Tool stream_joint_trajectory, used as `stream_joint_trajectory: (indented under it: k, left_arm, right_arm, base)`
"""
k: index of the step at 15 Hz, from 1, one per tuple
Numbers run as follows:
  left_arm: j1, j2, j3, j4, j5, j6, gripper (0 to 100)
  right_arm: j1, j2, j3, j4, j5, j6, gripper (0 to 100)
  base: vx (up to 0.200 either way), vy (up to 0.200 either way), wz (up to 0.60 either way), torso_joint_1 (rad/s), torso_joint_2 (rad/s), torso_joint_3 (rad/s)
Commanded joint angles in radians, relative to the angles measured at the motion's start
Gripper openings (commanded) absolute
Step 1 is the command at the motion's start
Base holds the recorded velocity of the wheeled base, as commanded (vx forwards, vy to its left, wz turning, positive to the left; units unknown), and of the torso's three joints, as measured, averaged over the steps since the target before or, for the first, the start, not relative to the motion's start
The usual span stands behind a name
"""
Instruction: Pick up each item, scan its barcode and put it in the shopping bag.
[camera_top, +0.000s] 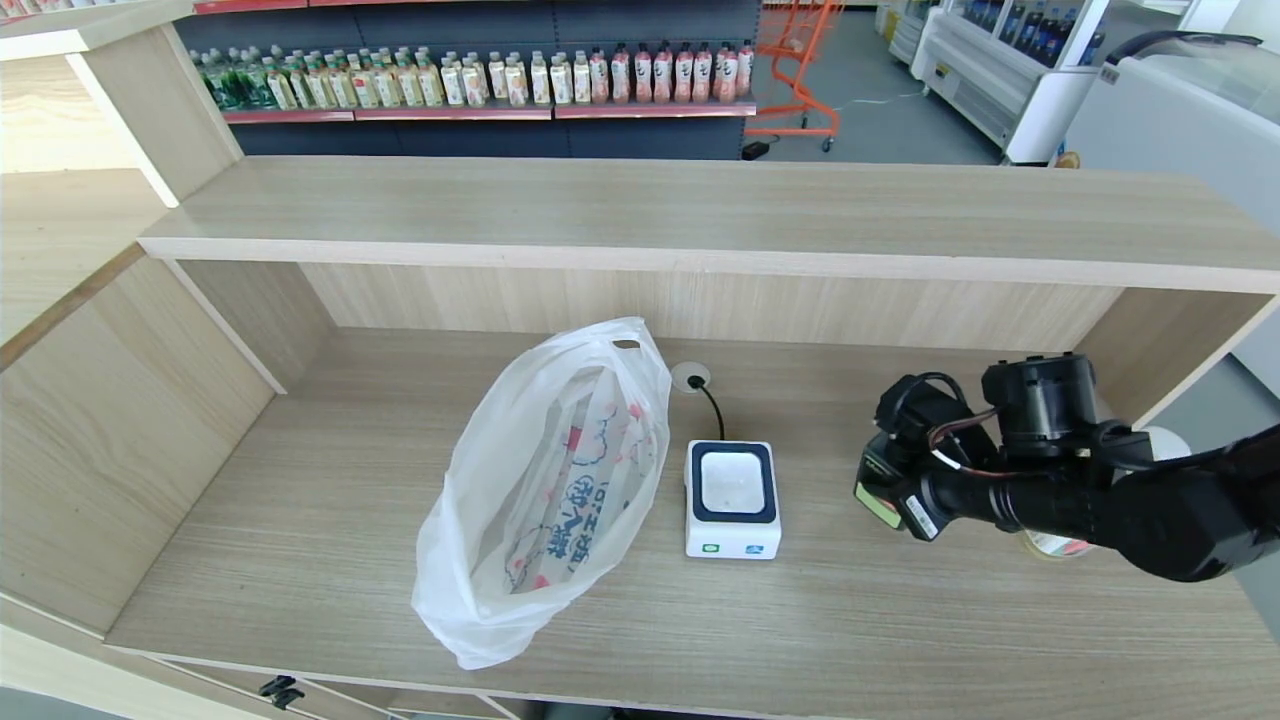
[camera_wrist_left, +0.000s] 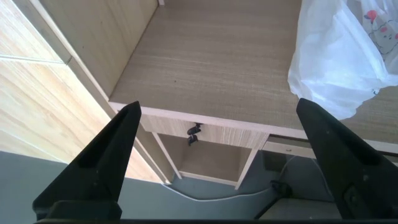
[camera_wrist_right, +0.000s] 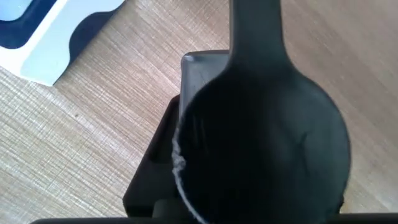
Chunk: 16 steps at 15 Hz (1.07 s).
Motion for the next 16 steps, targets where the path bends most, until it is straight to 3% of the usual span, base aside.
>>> stream_joint_trajectory:
  k: [1,3,5,6,7,8,10,11,12,14,16]
  left_arm:
    - [0.0,0.0,0.0,0.0,0.001,0.0,100]
    - [0.0,0.001,0.0,0.0,0.001,0.0,100]
    - [0.0,0.001,0.0,0.0,0.001,0.0,100]
    - [0.0,0.0,0.0,0.0,0.001,0.0,100]
    - [0.0,0.001,0.0,0.0,0.001,0.0,100]
    - [0.0,0.001,0.0,0.0,0.001,0.0,100]
    - [0.0,0.001,0.0,0.0,0.001,0.0,100]
    - [0.0,0.001,0.0,0.0,0.001,0.0,100]
    - [0.0,0.001,0.0,0.0,0.001,0.0,100]
    - [0.0,0.001,0.0,0.0,0.001,0.0,100]
    - [0.0,0.001,0.0,0.0,0.001,0.0,100]
  right_arm:
    - [0.0,-0.143,0.044,-0.006,-0.002,-0.002,0]
    - [-0.002,-0.406,0.276,-0.132,-0.002,-0.061,0]
    - [-0.01,-0.464,0.287,-0.169,0.001,-0.248,0]
    - [-0.01,-0.462,0.297,-0.241,0.032,-0.404,0]
    - [-0.01,-0.456,0.299,-0.293,0.135,-0.593,0]
    - [-0.01,-0.453,0.297,-0.315,0.316,-0.797,0]
    - [0.01,-0.441,0.294,-0.307,0.643,-1.357,0]
    - [0.043,-0.429,0.296,-0.25,0.741,-1.586,0]
    - [0.076,-0.409,0.294,-0.105,0.802,-1.785,0]
    - [0.089,-0.404,0.284,0.069,0.905,-2.024,0]
    - [0.106,-0.392,0.279,0.109,1.06,-2.225,0]
  base:
    - [0.0,0.0,0.0,0.0,0.0,0.0]
    - [0.0,0.0,0.0,0.0,0.0,0.0]
    - [0.0,0.0,0.0,0.0,0.0,0.0]
    - [0.0,0.0,0.0,0.0,0.0,0.0]
    - [0.0,0.0,0.0,0.0,0.0,0.0]
    - [0.0,0.0,0.0,0.0,0.0,0.0]
    - [0.0,0.0,0.0,0.0,0.0,0.0]
    - [0.0,0.0,0.0,0.0,0.0,0.0]
    - [0.0,0.0,0.0,0.0,0.0,0.0]
    - [0.0,0.0,0.0,0.0,0.0,0.0]
    - [0.0,0.0,0.0,0.0,0.0,0.0]
